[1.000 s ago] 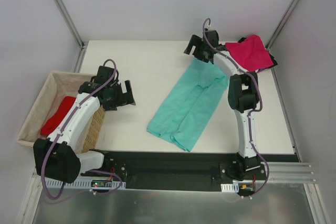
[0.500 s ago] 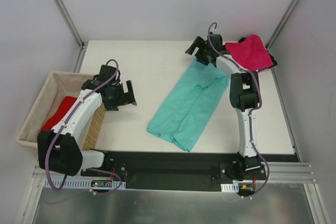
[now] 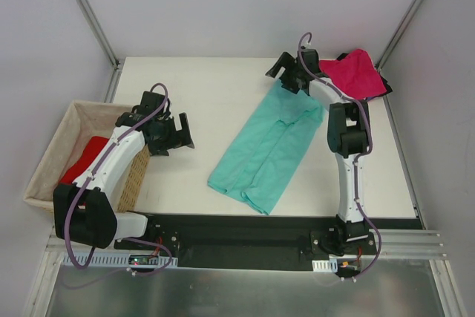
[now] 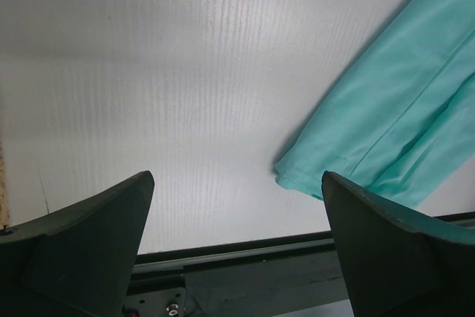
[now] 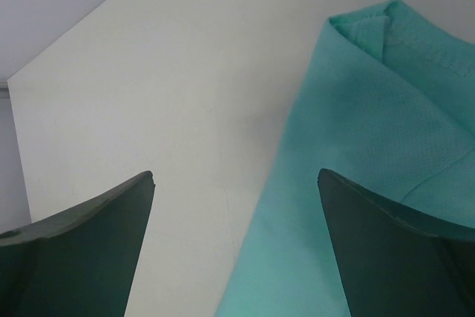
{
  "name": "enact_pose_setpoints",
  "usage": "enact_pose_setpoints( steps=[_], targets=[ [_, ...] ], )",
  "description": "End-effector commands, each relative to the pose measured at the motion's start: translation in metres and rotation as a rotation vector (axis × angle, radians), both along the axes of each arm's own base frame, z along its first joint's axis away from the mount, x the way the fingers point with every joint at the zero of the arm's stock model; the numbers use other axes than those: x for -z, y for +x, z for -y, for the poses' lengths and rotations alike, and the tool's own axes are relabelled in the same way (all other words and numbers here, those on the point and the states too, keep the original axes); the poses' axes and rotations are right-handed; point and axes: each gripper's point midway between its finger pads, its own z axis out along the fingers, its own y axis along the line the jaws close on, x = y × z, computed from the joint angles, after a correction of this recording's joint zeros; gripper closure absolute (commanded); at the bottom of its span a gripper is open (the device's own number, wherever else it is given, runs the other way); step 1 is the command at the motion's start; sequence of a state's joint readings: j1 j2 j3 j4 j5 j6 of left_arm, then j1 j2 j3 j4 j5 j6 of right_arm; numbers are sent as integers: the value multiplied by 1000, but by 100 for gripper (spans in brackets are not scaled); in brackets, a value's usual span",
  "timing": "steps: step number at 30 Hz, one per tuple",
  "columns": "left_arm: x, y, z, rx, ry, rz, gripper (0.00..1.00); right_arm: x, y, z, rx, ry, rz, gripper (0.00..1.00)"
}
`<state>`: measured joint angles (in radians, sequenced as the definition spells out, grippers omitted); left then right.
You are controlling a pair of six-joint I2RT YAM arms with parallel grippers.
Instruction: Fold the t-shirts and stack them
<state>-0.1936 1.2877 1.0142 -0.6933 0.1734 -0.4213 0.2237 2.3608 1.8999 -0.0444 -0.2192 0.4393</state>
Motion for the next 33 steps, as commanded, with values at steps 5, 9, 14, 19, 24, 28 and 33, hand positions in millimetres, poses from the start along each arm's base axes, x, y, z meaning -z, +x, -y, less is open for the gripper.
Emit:
enact_pose_setpoints(
  steps=[5,9,14,19,24,28,33],
  targets=[
    [-11,5,-9,-5,6,47,3,-3,30,-11,13,101,19,3],
    [-13,8,-10,-12,4,51,2,-1,35,-15,21,126,12,3],
    [-11,9,-10,-12,4,41,3,-1,37,-17,27,140,10,3],
    [-8,10,-11,-15,5,32,3,9,42,-31,6,200,-24,3],
    [-10,9,-15,-19,12,42,3,0,45,-56,-29,259,-16,3],
    [-10,8,-17,-24,11,44,2,-4,46,-73,-45,290,-11,3],
    [-7,6,-18,-31,7,35,2,-7,43,-93,-68,352,-16,3]
  ],
)
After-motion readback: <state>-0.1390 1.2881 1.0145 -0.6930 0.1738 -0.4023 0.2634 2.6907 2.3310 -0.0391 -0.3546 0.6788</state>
